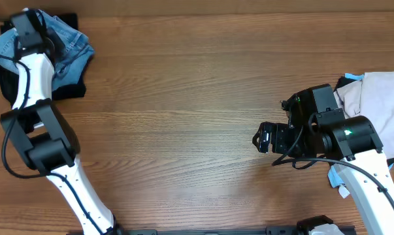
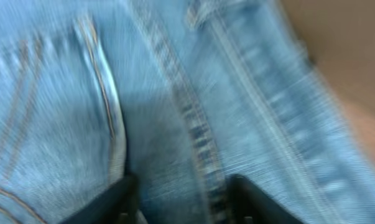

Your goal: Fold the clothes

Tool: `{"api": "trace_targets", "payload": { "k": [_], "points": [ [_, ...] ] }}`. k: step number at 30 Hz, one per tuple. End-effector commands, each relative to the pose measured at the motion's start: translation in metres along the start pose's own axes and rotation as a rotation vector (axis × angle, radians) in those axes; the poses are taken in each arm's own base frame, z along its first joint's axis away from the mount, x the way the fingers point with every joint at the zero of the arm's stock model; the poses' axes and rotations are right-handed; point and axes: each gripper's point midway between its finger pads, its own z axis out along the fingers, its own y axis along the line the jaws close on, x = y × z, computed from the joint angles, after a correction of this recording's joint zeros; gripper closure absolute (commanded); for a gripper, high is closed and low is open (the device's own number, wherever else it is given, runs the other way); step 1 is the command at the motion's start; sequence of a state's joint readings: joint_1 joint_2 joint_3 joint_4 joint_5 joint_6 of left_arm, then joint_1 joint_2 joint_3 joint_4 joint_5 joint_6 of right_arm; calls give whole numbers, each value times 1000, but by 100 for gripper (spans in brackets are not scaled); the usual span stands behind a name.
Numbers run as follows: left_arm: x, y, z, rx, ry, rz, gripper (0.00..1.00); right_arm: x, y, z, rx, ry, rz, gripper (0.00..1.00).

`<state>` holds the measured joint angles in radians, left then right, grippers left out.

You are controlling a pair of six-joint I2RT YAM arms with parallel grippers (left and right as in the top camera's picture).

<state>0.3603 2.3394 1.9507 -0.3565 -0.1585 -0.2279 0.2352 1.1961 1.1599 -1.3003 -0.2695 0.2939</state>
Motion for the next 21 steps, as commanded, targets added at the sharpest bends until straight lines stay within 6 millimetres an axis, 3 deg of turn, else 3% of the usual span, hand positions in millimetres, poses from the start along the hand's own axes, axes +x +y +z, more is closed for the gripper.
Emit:
{"api": "trace_targets", "payload": {
  "k": [1, 5, 7, 10, 11, 13, 15, 18, 21],
  "points": [
    [8, 29, 8, -67, 29, 4, 33, -7, 1, -5, 0, -28, -8, 0],
    [5, 36, -7, -76, 55, 23, 23, -8, 1, -5, -1, -32, -9, 0],
    [-24, 29, -37, -52, -4, 24, 19, -13, 3, -5, -10, -52, -15, 0],
    [-109, 10, -142, 17, -235, -21, 0, -15, 4, -5, -15, -62, 1, 0],
    [-128, 6, -177, 56, -295, -50, 0, -14, 4, -5, -14, -59, 2, 0],
    [-156, -24, -259, 284, -385, -31, 0, -13, 3, -5, -11, -52, 4, 0],
    [-160, -63, -350, 595, -435, 43, 0, -13, 4, -5, -11, -53, 4, 0],
    [-143, -87, -480, 914, -500, 148, 0, -13, 9, -11, -37, -63, 9, 0],
    [-114, -85, -557, 1035, -515, 207, 0, -17, 20, -31, -81, -122, 9, 0]
  ]
}}
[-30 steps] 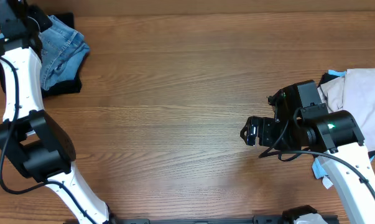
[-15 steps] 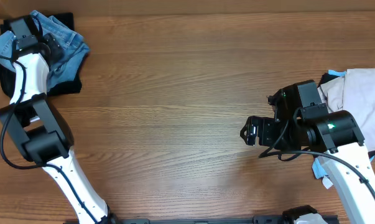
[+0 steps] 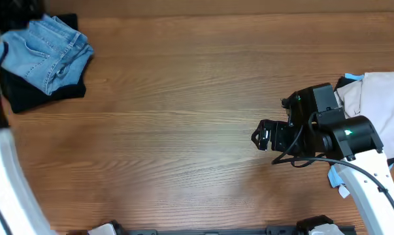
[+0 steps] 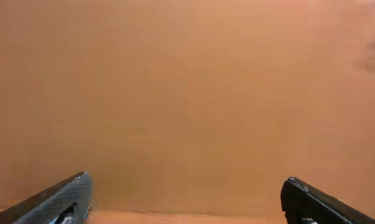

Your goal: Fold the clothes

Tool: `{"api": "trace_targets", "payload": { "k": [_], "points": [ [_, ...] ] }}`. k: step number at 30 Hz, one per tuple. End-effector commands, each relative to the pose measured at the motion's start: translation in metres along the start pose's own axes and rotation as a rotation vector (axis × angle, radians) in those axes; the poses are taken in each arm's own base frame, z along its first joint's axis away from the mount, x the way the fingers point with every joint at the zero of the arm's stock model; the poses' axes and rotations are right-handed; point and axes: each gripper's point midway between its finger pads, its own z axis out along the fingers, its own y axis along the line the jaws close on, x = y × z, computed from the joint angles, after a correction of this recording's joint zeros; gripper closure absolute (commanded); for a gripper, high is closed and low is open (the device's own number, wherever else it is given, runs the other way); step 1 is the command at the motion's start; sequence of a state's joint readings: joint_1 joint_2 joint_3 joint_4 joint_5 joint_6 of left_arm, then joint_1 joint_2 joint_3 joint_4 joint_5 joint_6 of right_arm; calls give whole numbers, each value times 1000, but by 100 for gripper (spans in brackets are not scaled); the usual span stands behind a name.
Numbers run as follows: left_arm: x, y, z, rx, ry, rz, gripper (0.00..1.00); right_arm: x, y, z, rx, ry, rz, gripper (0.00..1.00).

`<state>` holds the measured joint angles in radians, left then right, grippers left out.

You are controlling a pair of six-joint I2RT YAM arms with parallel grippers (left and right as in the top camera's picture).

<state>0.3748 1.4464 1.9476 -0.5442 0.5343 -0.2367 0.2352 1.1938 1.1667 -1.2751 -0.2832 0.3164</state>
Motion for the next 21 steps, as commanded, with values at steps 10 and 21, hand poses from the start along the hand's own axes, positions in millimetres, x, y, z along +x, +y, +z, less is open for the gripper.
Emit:
{"api": "trace_targets", "payload": {
  "k": [10, 21],
  "points": [
    [79, -166, -186, 467, 216, 61, 0, 29, 29, -115, -183, -366, -35, 0],
    [283, -80, -125, 416, 493, -228, 0, 27, 16, -118, -129, -411, 18, 0]
  ]
}}
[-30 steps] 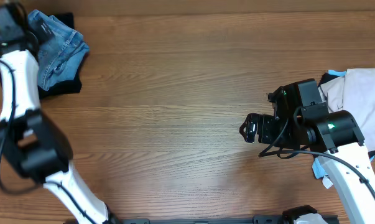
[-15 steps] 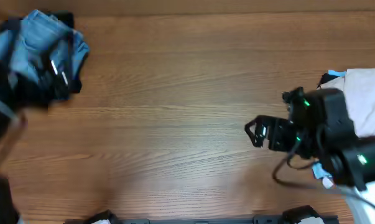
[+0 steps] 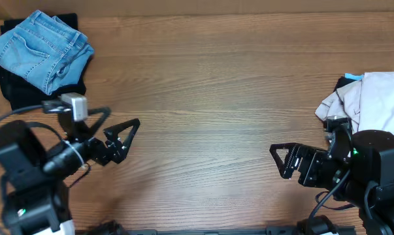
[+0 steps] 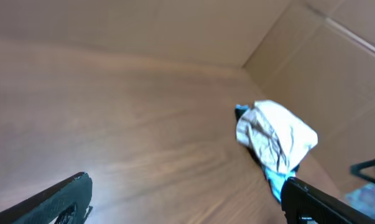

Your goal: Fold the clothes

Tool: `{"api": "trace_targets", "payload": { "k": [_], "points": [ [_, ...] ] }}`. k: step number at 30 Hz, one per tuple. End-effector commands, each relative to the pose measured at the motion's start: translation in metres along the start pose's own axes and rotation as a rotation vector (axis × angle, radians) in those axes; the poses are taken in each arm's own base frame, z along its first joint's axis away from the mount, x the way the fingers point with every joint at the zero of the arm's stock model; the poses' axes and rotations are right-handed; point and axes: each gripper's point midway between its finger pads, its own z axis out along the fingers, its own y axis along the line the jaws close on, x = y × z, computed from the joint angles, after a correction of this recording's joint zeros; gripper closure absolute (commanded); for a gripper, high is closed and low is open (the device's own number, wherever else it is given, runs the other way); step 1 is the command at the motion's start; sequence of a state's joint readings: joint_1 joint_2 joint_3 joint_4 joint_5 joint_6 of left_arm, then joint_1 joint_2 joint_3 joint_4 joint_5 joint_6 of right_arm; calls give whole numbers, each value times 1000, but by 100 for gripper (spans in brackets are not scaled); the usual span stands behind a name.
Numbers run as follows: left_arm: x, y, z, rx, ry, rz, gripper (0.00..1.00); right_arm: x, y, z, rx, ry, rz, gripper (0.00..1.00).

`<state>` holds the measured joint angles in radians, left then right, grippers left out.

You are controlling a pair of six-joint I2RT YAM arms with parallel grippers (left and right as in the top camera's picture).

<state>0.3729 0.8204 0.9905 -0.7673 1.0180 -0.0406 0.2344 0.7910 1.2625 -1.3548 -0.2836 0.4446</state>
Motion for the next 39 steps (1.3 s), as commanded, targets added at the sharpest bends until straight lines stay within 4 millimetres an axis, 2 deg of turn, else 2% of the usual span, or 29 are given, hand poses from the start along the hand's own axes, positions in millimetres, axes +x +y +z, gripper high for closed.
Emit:
{"api": "trace_targets", "payload": {
  "k": [1, 3, 6, 12, 22, 29, 32, 36, 37, 39],
  "points": [
    [35, 20, 12, -6, 45, -58, 0, -11, -10, -5, 64, -64, 3, 0],
    [49, 30, 17, -7, 64, -89, 0, -17, -17, -6, 107, -98, 1, 0],
    [54, 37, 21, -9, 78, -111, 0, -21, -24, -8, 150, -122, 2, 0],
    [64, 67, 31, -88, 130, -182, 0, -21, -24, -8, 150, -121, 2, 0],
    [80, 90, 45, -91, 207, -294, 0, -21, -24, -8, 150, -121, 2, 0],
    [90, 101, 51, -92, 245, -351, 0, -20, -23, -8, 145, -120, -3, 0],
    [91, 103, 52, -92, 250, -358, 0, -21, -26, -18, 145, -169, 5, 0],
    [91, 103, 52, -92, 250, -358, 0, -17, -41, -37, 176, -283, 25, 0],
    [91, 103, 52, -92, 250, -358, 0, -15, -50, -35, 198, -323, 25, 0],
    [91, 103, 52, -92, 250, -358, 0, -17, -56, -23, 170, -389, 8, 0]
  ]
}}
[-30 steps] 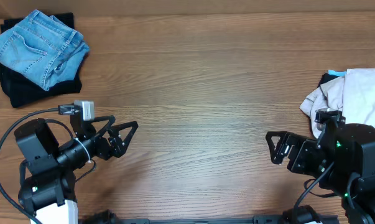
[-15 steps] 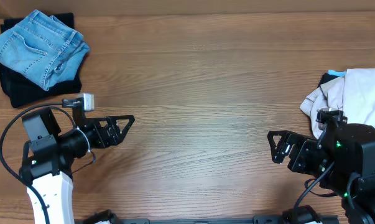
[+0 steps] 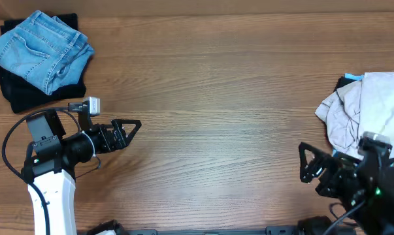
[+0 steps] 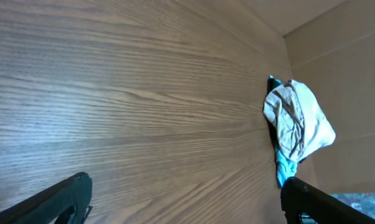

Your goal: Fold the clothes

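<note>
Folded blue jeans [image 3: 43, 46] lie on a folded black garment [image 3: 27, 94] at the table's far left corner. A crumpled pile of clothes, a pale grey-white piece [image 3: 370, 104] over black and light blue ones, sits at the right edge; the left wrist view shows the pile [image 4: 297, 121] too. My left gripper [image 3: 126, 134] hovers low over the left part of the table, open and empty, pointing right. My right gripper [image 3: 309, 168] is at the near right, open and empty, below the pile.
The wooden table [image 3: 210, 98] spreads between the two heaps. A cardboard wall [image 4: 349, 56] stands behind the clothes pile in the left wrist view.
My left arm has shifted slightly and the gripper points more level across the table. My right gripper has drawn back toward the near right corner. Both stay open.
My left gripper was down on the blue jeans at the far left corner. Then it was off them, open, leaving them on the black garment. Both arms then stood pulled back to the near side, the right one having left its place beside the pile.
</note>
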Tool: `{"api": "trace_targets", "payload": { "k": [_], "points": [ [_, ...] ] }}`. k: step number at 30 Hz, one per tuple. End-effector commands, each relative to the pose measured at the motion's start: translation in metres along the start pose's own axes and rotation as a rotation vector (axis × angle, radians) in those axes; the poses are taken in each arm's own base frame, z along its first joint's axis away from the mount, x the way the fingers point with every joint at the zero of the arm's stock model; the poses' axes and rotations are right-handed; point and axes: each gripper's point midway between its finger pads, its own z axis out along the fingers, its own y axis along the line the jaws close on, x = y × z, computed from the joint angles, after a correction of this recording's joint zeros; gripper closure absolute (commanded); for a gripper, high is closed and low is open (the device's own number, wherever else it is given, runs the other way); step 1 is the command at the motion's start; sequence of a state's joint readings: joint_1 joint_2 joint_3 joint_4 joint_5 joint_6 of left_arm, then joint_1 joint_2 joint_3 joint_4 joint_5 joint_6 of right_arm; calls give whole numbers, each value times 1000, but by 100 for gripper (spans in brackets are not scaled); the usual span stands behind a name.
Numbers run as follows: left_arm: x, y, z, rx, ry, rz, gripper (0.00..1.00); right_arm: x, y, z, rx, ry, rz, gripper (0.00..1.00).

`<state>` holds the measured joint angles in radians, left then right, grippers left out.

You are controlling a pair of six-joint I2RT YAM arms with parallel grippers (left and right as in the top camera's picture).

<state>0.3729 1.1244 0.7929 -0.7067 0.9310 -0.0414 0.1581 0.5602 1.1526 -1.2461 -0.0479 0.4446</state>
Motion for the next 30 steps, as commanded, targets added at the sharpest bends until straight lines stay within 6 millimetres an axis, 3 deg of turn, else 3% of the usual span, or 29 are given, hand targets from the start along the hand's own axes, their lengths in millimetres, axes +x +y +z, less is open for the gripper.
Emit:
{"api": "trace_targets", "payload": {
  "k": [1, 7, 10, 20, 30],
  "points": [
    [2, 1, 2, 1, 6, 8, 0, 8, -16, 29, 1, -91, -7, 0],
    [2, 1, 2, 1, 6, 8, 0, 35, -7, 114, -255, -282, -211, 0],
    [2, 1, 2, 2, 6, 9, 0, 38, -4, 131, -341, -398, -239, 0],
    [2, 1, 2, 1, 6, 8, 0, 34, 4, 110, -395, -611, -428, 0],
    [2, 1, 2, 1, 6, 8, 0, 15, -36, 105, -220, -687, -389, 0]
  ]
}}
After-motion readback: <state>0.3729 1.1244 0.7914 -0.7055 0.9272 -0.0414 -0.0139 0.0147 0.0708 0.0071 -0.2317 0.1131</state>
